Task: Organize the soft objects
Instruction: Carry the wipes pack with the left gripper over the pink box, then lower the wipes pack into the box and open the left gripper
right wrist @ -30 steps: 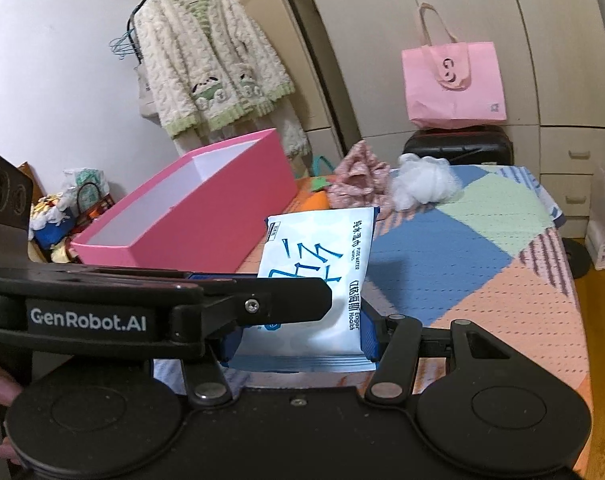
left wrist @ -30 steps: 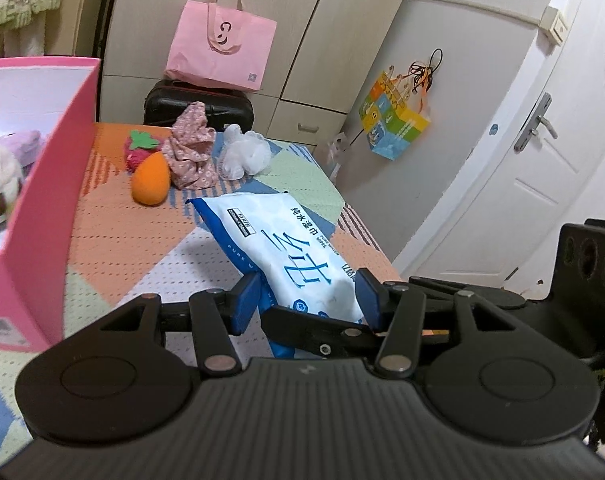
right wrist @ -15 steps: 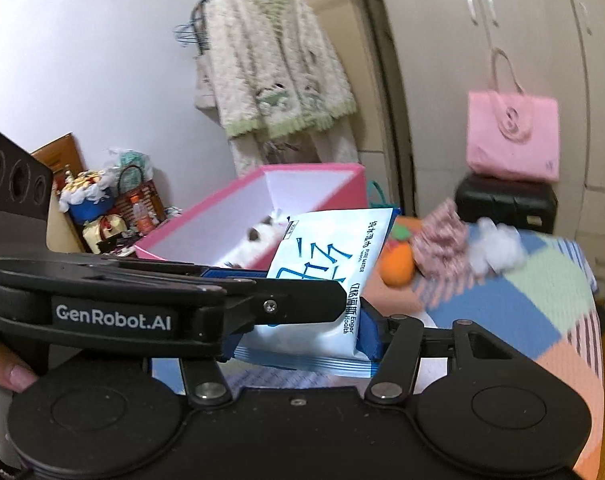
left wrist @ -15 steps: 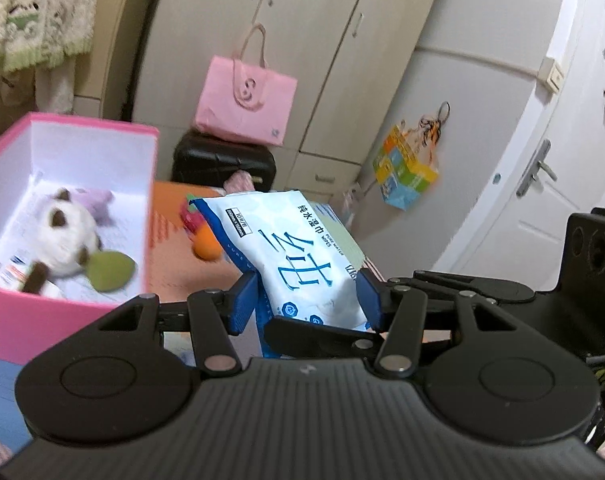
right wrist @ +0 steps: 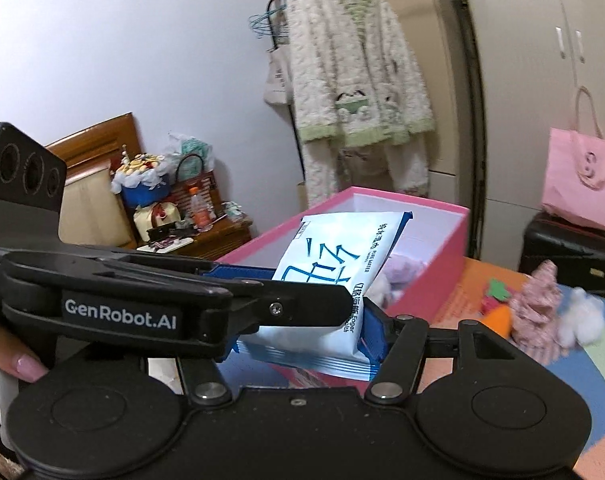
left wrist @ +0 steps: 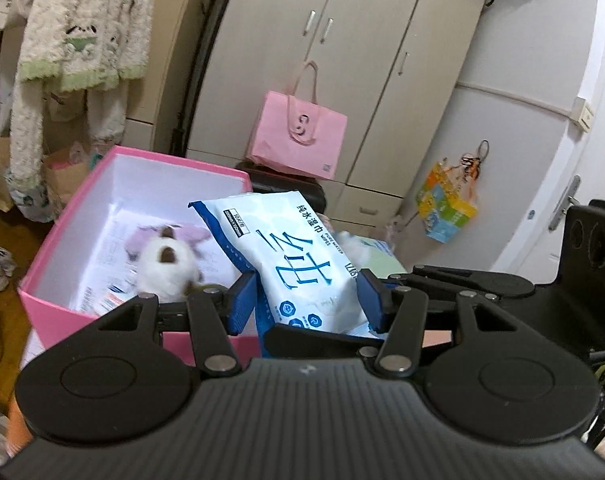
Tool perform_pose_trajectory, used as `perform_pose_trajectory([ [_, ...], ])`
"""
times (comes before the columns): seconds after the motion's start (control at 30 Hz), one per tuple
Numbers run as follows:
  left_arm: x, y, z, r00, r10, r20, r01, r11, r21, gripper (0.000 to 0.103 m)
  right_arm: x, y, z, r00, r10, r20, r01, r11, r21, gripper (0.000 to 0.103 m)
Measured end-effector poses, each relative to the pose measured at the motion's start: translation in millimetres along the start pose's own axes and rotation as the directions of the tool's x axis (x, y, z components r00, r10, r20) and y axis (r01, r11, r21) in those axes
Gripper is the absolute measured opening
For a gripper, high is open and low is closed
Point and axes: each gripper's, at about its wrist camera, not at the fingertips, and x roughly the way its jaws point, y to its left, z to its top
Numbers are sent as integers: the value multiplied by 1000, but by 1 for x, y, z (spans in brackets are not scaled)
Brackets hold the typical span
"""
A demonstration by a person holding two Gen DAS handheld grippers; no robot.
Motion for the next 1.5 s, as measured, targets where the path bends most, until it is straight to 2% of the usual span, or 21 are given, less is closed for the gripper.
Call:
perform_pose_trajectory([
  [0.33, 12, 56, 35, 998, 35, -43, -37, 999, -38, 52, 53, 6, 34, 998, 55, -38, -57, 998, -36, 68],
  [0.5, 34, 84, 46, 996, 14, -91, -21, 996, -81, 53, 81, 2, 47, 994, 44, -100, -46, 999, -20, 68],
  [0.87, 79, 123, 49, 980, 29, -197, -57, 989, -136, 53, 138, -22, 51, 978, 67, -198, -57, 997, 54, 68],
  [1.0, 86, 129, 48, 972, 43, -229, -77, 987, -143, 53, 152, -23, 53, 969, 67, -238, -60, 998, 34, 69],
  [1.07, 90, 132, 48, 969, 59, -238, -94, 986, -136, 53, 158, -25, 53, 964, 74, -256, -67, 997, 35, 69],
  [1.27, 92, 125, 45, 959, 169, -229, -185, 981, -49, 55, 172, -24, 48, 950, 75, -304, -68, 997, 34, 68],
  [1.4, 80, 117, 45, 954, 246, -173, -246, 969, 22, 60, 172, -22, 46, 947, 77, -311, -70, 997, 33, 68],
  [1.5, 67, 113, 47, 953, 261, -152, -259, 965, 36, 60, 167, -18, 47, 951, 77, -301, -73, 997, 22, 68],
])
